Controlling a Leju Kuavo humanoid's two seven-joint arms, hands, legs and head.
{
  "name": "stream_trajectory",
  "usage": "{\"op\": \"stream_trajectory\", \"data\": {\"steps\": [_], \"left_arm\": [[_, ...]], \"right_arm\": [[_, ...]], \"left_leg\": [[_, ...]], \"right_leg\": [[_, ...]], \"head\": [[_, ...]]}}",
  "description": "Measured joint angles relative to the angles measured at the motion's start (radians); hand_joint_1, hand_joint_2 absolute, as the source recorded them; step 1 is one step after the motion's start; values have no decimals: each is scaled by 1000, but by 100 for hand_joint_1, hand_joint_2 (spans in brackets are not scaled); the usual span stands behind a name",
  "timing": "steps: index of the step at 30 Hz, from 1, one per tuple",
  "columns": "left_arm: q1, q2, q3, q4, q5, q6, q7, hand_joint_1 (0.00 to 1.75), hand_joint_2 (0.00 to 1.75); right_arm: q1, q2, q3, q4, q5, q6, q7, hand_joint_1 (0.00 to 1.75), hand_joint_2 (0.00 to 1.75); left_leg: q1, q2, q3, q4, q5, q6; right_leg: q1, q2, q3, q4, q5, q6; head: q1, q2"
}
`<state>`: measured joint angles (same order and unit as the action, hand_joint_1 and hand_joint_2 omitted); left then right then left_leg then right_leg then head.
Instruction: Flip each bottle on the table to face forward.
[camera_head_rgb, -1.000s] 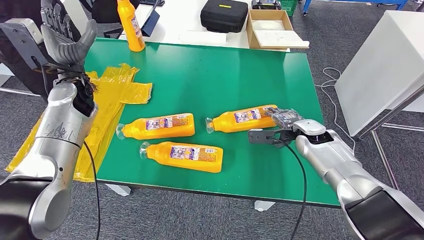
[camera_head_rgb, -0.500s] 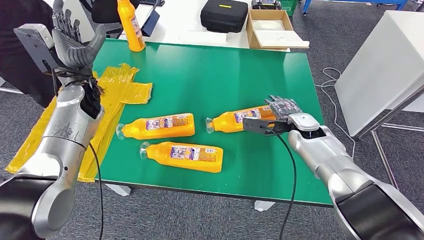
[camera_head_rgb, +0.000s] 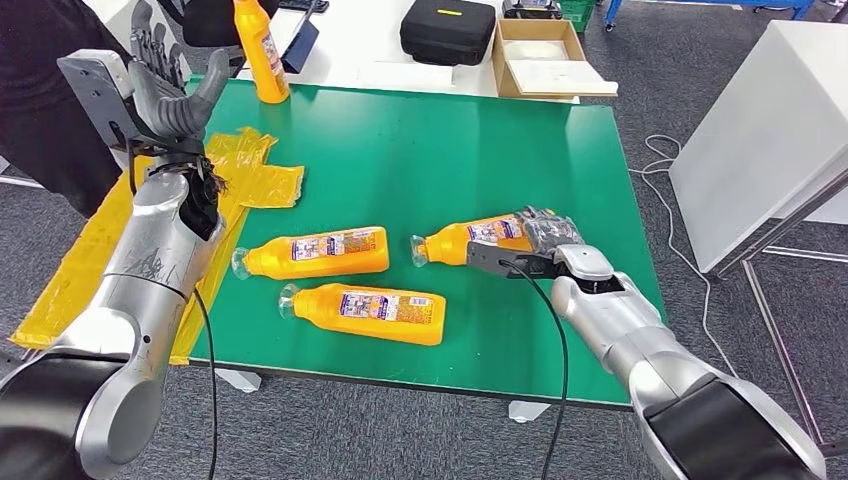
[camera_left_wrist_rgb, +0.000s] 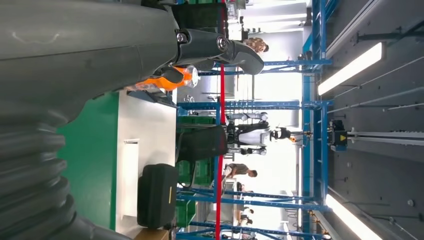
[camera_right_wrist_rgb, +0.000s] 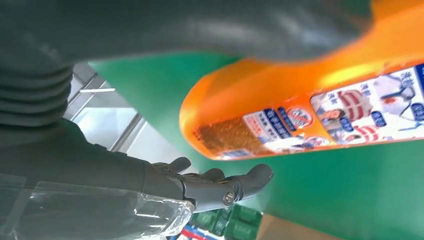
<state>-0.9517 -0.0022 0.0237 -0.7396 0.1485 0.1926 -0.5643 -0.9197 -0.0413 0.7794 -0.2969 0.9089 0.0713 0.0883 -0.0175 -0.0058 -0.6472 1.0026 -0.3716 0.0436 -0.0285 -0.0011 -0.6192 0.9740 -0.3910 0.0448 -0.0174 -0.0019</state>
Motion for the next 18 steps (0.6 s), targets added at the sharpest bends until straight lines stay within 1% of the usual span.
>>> {"op": "stream_trajectory", "data": {"steps": [10, 15, 18], "left_arm": [[7, -7, -12, -6, -34, -23, -4, 0, 0], [8, -11, -15, -6, -34, -26, -5, 0, 0], [8, -12, -15, -6, -34, -27, -5, 0, 0]], "right_arm": [[2, -7, -48, 3, 23, 26, -31, 0, 0], [2, -17, -55, 4, 42, 36, -40, 0, 0], [1, -21, -57, 4, 54, 36, -39, 0, 131]], "left_leg": [[0, 0, 0, 0, 0, 0], [0, 0, 0, 0, 0, 0], [0, 0, 0, 0, 0, 0]], "right_leg": [[0, 0, 0, 0, 0, 0], [0, 0, 0, 0, 0, 0], [0, 0, 0, 0, 0, 0]], "head": [[0, 0], [0, 0], [0, 0]]}}
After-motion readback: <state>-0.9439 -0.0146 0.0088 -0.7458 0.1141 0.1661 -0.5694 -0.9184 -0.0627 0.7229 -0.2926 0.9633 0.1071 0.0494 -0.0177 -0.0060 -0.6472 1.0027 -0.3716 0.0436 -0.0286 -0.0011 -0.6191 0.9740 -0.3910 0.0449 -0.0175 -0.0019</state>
